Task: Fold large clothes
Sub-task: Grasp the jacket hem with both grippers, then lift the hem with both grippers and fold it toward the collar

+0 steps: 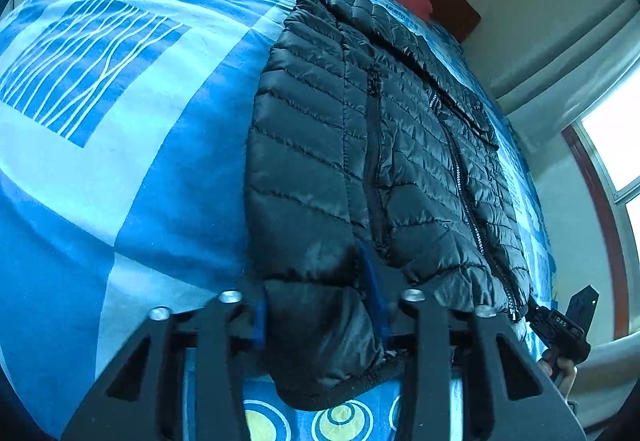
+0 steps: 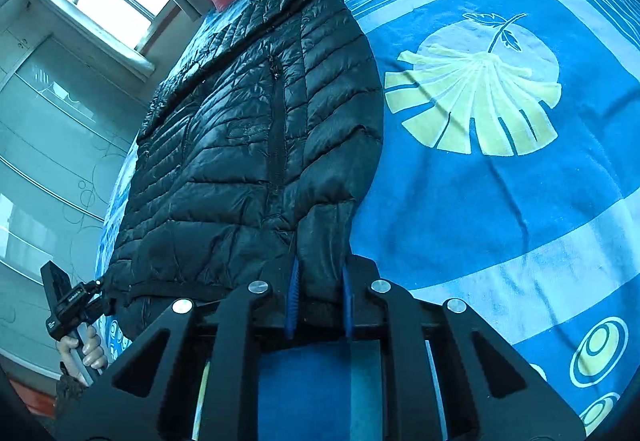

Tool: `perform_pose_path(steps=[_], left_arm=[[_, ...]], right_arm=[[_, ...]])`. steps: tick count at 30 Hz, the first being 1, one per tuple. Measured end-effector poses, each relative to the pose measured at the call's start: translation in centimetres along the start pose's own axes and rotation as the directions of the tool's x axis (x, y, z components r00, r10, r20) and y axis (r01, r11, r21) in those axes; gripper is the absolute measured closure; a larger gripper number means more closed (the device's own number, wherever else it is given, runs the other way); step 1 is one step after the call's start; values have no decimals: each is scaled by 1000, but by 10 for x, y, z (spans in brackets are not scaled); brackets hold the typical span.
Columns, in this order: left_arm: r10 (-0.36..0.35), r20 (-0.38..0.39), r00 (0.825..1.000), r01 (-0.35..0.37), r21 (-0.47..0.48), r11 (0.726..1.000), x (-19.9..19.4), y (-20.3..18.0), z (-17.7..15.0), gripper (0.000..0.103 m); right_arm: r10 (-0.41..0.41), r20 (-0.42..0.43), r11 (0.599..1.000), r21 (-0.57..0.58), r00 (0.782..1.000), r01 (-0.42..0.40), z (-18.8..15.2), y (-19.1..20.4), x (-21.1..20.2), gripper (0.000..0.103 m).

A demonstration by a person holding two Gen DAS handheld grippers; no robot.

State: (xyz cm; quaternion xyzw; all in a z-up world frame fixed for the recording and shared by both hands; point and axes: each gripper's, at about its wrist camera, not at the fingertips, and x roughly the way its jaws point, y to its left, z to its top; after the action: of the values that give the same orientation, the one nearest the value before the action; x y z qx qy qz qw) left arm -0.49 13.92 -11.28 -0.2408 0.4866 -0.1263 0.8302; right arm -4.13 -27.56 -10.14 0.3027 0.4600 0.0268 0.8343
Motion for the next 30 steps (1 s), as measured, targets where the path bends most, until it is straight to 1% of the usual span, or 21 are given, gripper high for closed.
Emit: perform_pose_path(steps=[1,4,7,15,19,24,26,30], left_arm=[[0,4,1000,0,0,1000,-1,-1,0,76],[0,17,1000,0,12,1000,-6,-3,0,85],[-16,29,999,15,14,1000,-14,-6,-1,88],[-75,61,995,75,6,997,-48,-14,0,89],[-112,83,990,111,12,994,-69,-19,-4,90],[-191,136,972,190,20,982,-102,-31,-7,90],[-213,153,965,210,35,977,-112,-40,-7,91],[-239,171,956,229,79,970,-132,-54,-14,92]], right_arm=[[5,2,1000,2,1000,-5,0,0,-1,89],[31,10,999,13,999,-31,-1,0,-6,90],[72,21,997,34,997,-72,-2,-2,-14,91],[163,48,984,69,985,-166,-5,1,-46,92],[205,65,975,72,977,-209,-10,7,-66,92],[286,97,953,75,953,-294,-19,18,-94,92],[315,111,945,58,943,-322,-22,26,-106,92],[358,131,931,24,924,-364,-23,39,-124,92]])
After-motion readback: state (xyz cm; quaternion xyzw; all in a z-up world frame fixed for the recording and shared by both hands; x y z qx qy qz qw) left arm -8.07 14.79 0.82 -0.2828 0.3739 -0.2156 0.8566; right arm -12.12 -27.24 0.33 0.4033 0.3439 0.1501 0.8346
